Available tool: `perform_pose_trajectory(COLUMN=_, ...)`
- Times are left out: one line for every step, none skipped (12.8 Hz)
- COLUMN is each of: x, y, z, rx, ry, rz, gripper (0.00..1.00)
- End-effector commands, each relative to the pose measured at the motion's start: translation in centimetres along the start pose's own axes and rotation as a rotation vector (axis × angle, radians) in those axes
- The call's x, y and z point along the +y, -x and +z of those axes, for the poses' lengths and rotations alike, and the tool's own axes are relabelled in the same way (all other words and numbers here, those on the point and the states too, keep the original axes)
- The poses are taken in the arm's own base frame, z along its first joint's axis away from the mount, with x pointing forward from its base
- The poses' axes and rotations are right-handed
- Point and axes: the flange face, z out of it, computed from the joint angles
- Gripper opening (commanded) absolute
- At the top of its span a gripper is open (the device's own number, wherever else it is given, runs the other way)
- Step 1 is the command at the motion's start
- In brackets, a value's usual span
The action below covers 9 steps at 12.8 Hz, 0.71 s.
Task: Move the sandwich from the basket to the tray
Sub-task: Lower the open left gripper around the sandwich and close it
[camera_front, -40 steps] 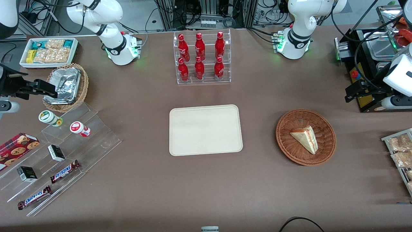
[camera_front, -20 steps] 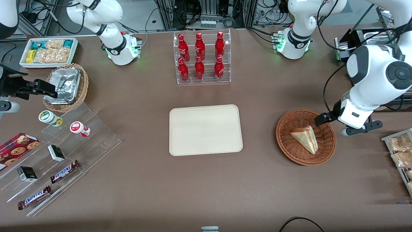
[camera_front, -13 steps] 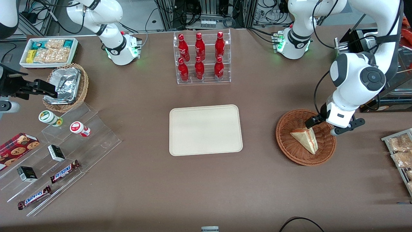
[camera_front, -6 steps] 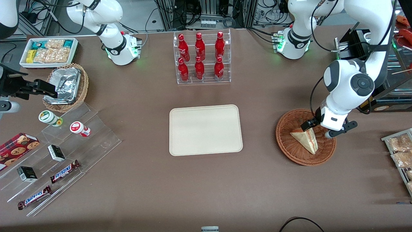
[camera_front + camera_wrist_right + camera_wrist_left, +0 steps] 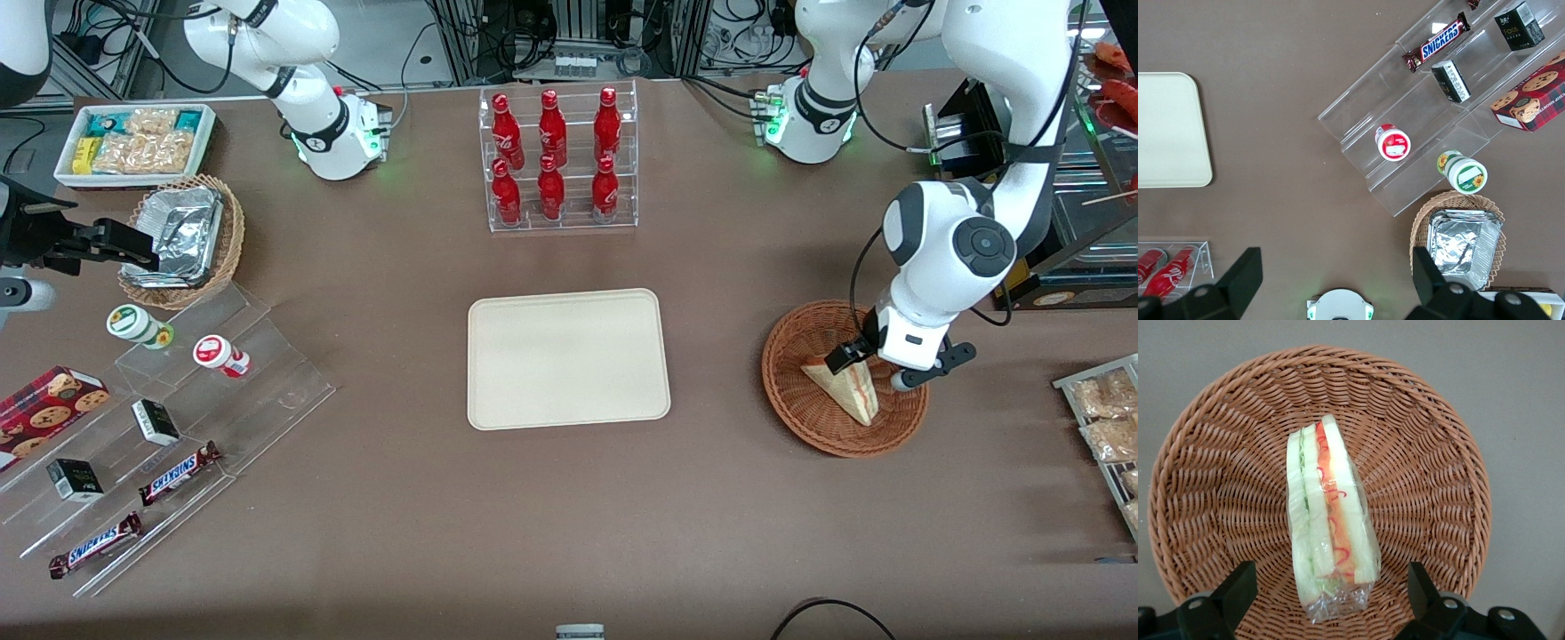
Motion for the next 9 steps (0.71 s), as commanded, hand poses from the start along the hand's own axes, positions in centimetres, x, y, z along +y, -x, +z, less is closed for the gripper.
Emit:
perform_pose_trajectory(x=0.4, y=0.1, z=1.0, rx=0.02, ry=0.004, rz=-0.012, gripper=1.0)
perform_pose_trajectory(x=0.4, y=0.1, z=1.3, rx=0.019, ry=0.003, rz=-0.012, gripper=1.0)
perform_pose_trajectory(x=0.4, y=0.1, z=1.4, rx=0.022, ry=0.005, rz=-0.013, gripper=1.0)
perform_pose_trajectory(x=0.4, y=0.0, z=1.6, rx=0.025, ry=0.008, rz=-0.013, gripper=1.0)
perform_pose_trajectory(x=0.4, y=0.0, z=1.7, rx=0.027, ry=0.008, rz=-0.013, gripper=1.0)
perform_pose_trajectory(x=0.4, y=0.0, z=1.9, rx=0.025, ry=0.008, rz=-0.015, gripper=1.0)
perform_pose_trajectory(x=0.4, y=0.1, z=2.1, rx=0.023, ry=0.006, rz=-0.015, gripper=1.0)
perform_pose_trajectory(x=0.4, y=0.1, z=2.3, rx=0.02, ry=0.005, rz=-0.015, gripper=0.99)
perform_pose_trajectory(x=0.5, y=0.1, z=2.5, rx=0.018, ry=0.004, rz=-0.014, gripper=0.98)
